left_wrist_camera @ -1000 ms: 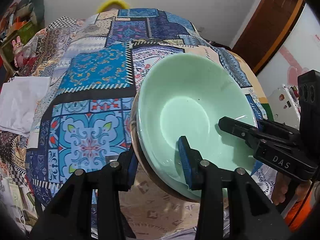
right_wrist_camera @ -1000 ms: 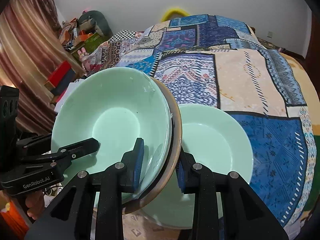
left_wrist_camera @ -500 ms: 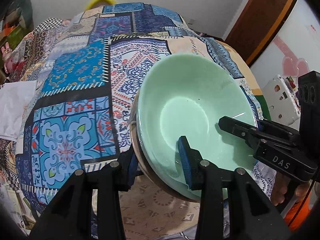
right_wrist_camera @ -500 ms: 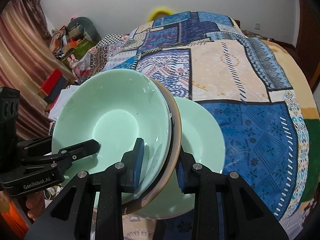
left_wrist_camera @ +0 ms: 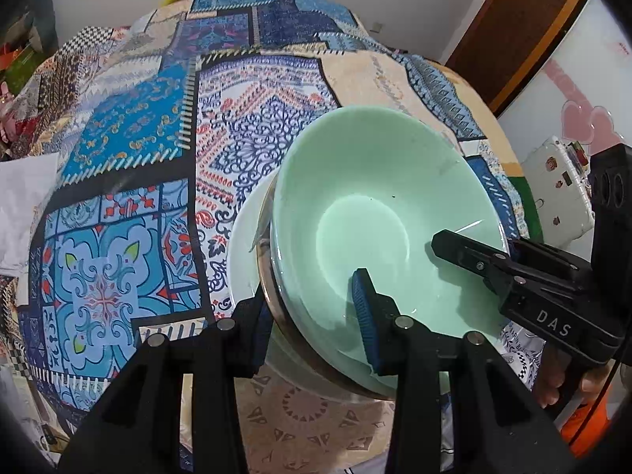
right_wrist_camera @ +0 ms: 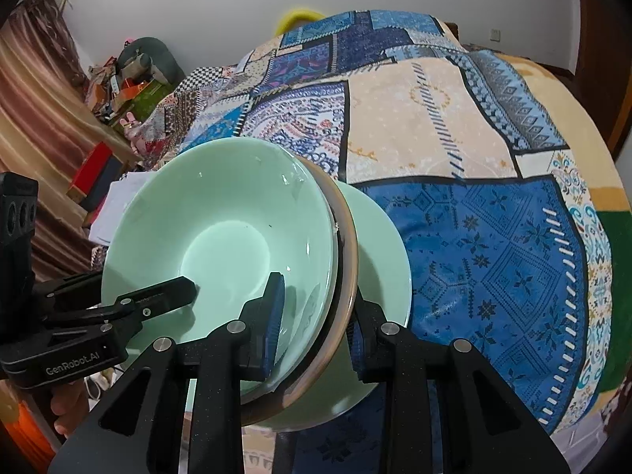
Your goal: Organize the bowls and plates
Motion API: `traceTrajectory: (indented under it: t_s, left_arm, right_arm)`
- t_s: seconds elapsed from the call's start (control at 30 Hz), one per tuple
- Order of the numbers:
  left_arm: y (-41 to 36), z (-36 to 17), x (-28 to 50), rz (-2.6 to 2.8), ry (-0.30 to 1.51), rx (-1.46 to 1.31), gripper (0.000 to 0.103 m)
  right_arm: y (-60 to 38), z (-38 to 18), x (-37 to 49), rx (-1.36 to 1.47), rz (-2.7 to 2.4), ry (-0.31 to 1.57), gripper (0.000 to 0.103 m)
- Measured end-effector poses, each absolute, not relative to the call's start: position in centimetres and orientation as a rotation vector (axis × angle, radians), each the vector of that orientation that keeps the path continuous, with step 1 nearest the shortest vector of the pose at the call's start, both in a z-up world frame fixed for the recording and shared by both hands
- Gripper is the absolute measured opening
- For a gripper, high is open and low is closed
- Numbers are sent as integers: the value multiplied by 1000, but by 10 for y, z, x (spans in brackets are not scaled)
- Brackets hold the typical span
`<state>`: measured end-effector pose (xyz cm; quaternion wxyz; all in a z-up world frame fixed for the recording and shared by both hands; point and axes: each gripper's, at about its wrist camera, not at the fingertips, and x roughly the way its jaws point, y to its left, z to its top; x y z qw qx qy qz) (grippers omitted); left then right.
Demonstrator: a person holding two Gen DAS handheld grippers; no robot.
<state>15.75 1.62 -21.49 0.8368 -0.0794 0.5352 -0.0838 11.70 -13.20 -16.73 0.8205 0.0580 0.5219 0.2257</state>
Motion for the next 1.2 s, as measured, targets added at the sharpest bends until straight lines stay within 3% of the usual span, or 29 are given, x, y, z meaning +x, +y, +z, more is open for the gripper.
traceTrajectory:
  t_s: [0.37,0.53,0.67,1.2]
  left_arm:
    - [20,-217,155,-197,1126,-181,39]
    - [22,-200,145,-165,1082,-167,40]
    - [24,-179,133,-144,1028,-146,46]
    - [8,-40,23,-106,546,-62,50]
  right_arm:
    - [-127,-161,111,35,469,1060,29]
    - [-131,-148,106,4,451,1020,46]
    - [-138,-129,99,7,441,975,47]
    - [-146,-15,27,6,500,607,49]
